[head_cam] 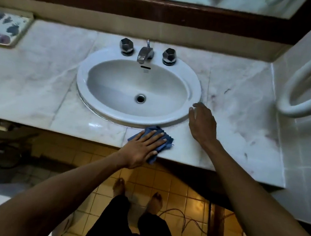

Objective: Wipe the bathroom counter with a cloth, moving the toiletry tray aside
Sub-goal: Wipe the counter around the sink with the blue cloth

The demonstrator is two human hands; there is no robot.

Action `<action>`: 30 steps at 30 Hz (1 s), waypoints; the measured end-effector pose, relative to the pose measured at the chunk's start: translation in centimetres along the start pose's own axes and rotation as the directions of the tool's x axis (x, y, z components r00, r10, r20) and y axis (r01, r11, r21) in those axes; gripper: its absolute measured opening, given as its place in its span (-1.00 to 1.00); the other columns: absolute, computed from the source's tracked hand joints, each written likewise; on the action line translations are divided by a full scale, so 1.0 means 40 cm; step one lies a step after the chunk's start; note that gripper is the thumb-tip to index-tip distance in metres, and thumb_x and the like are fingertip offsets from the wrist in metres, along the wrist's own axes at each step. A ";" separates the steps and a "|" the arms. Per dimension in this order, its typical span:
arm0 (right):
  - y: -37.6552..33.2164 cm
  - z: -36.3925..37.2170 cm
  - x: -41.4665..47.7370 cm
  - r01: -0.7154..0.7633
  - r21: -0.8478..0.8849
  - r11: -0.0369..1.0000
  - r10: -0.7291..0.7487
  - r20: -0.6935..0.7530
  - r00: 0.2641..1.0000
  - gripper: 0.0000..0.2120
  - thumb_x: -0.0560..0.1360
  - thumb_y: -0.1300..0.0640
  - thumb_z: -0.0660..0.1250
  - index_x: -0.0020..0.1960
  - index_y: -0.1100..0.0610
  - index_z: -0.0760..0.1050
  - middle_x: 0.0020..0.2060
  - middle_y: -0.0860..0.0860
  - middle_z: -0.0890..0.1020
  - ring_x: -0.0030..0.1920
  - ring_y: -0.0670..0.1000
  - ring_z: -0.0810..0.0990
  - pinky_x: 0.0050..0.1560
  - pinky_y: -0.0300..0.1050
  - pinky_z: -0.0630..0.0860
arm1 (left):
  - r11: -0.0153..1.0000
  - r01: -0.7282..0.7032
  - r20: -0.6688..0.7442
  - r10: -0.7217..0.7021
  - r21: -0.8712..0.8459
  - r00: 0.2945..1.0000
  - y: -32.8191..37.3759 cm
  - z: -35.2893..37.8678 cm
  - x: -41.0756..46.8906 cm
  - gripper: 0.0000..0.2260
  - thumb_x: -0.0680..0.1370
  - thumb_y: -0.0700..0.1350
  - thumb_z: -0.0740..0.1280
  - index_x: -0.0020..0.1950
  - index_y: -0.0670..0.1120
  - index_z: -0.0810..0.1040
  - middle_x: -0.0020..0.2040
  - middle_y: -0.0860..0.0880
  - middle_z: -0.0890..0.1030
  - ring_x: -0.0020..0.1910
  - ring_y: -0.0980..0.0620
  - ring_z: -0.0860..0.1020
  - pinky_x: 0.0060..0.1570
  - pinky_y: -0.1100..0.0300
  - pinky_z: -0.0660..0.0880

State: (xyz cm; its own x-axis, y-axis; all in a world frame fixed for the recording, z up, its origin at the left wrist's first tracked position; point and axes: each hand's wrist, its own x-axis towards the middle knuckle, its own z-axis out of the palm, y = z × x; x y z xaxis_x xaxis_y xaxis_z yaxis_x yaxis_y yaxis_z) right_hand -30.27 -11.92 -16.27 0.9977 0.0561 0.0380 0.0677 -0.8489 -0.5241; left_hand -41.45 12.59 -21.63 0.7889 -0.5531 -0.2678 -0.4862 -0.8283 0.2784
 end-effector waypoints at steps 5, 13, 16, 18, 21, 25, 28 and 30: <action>-0.133 0.096 0.017 0.188 0.068 0.980 -0.197 0.190 0.962 -0.71 0.66 -0.01 0.11 0.20 0.10 0.52 0.14 0.01 0.63 0.15 0.10 0.55 0.18 0.04 0.46 | 0.998 0.069 -0.013 -0.070 -0.008 0.997 -0.091 -0.001 -0.114 -0.52 0.73 0.13 -0.11 0.62 0.19 -0.22 0.64 0.15 -0.21 0.61 0.10 -0.27 0.58 0.01 -0.25; -0.405 0.324 0.030 0.275 0.041 0.960 -0.245 0.591 0.769 -0.66 0.65 -0.12 0.02 0.18 0.01 0.49 0.09 0.03 0.64 0.06 0.14 0.57 -0.05 -0.03 0.39 | 0.934 0.336 -0.102 -0.348 -0.121 0.932 -0.389 -0.021 -0.371 -0.52 0.73 0.12 -0.10 0.64 0.16 -0.17 0.64 0.17 -0.20 0.61 0.12 -0.29 0.56 0.08 -0.30; -0.506 0.399 0.042 0.252 0.028 0.967 -0.223 0.567 0.793 -0.64 0.67 -0.08 -0.01 0.18 0.08 0.47 -0.05 0.12 0.65 -0.03 0.18 0.58 -0.13 -0.05 0.34 | 0.891 0.427 -0.117 -0.445 -0.154 0.888 -0.537 -0.031 -0.456 -0.51 0.73 0.12 -0.11 0.63 0.15 -0.18 0.64 0.16 -0.21 0.60 0.13 -0.32 0.57 0.05 -0.27; -0.563 0.442 0.053 0.253 0.028 0.967 -0.225 0.556 0.800 -0.64 0.68 -0.06 -0.06 0.15 0.11 0.43 -0.11 0.15 0.63 -0.07 0.23 0.59 -0.14 0.00 0.40 | 0.854 0.492 -0.139 -0.514 -0.167 0.846 -0.632 -0.029 -0.505 -0.50 0.72 0.12 -0.11 0.63 0.14 -0.20 0.64 0.14 -0.21 0.60 0.12 -0.31 0.58 0.00 -0.20; -0.652 0.501 0.070 0.215 0.044 0.976 -0.204 0.544 0.814 -0.59 0.67 -0.14 -0.06 0.24 0.09 0.40 -0.05 0.17 0.64 -0.01 0.25 0.59 -0.02 0.07 0.48 | 0.820 0.538 -0.162 -0.569 -0.196 0.806 -0.769 -0.036 -0.580 -0.49 0.72 0.12 -0.08 0.63 0.13 -0.20 0.64 0.13 -0.20 0.61 0.09 -0.26 0.58 -0.11 -0.08; -0.761 0.572 0.079 0.174 0.022 0.984 -0.164 0.471 0.867 -0.46 0.64 -0.24 -0.06 0.42 0.09 0.28 0.21 0.13 0.60 0.14 0.23 0.57 0.07 0.07 0.44 | 0.566 0.737 -0.174 -0.821 -0.369 0.543 -0.901 -0.057 -0.639 -0.49 0.71 0.10 -0.09 0.65 0.04 -0.08 0.66 0.02 -0.07 0.64 -0.06 -0.13 0.55 -0.26 -0.04; -0.815 0.607 0.087 0.111 0.007 0.994 -0.104 0.412 0.905 -0.44 0.62 -0.27 -0.07 0.43 0.09 0.25 0.27 0.11 0.56 0.21 0.23 0.55 0.12 0.08 0.41 | 0.369 0.795 -0.169 -0.929 -0.482 0.329 -0.871 -0.069 -0.575 -0.47 0.70 0.06 -0.09 0.66 -0.04 -0.06 0.66 -0.07 -0.04 0.64 -0.13 -0.10 0.55 -0.27 -0.09; -0.843 0.624 0.096 0.072 -0.014 0.997 -0.062 0.376 0.924 -0.43 0.63 -0.25 -0.05 0.47 0.10 0.22 0.34 0.10 0.52 0.27 0.23 0.52 0.19 0.08 0.41 | 0.425 0.771 -0.209 -0.905 -0.474 0.371 -0.813 -0.068 -0.514 -0.46 0.69 0.08 -0.10 0.65 -0.07 -0.04 0.66 -0.10 -0.03 0.64 -0.15 -0.08 0.55 -0.26 -0.08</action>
State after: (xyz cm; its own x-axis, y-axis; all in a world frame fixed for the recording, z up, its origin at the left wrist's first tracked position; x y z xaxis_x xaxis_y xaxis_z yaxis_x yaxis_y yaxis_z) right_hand -28.66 30.05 -19.69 0.9192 0.3019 -0.2528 0.1395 -0.8500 -0.5079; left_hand -40.81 51.15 -22.67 0.8109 0.5634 -0.1584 0.5797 -0.7362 0.3493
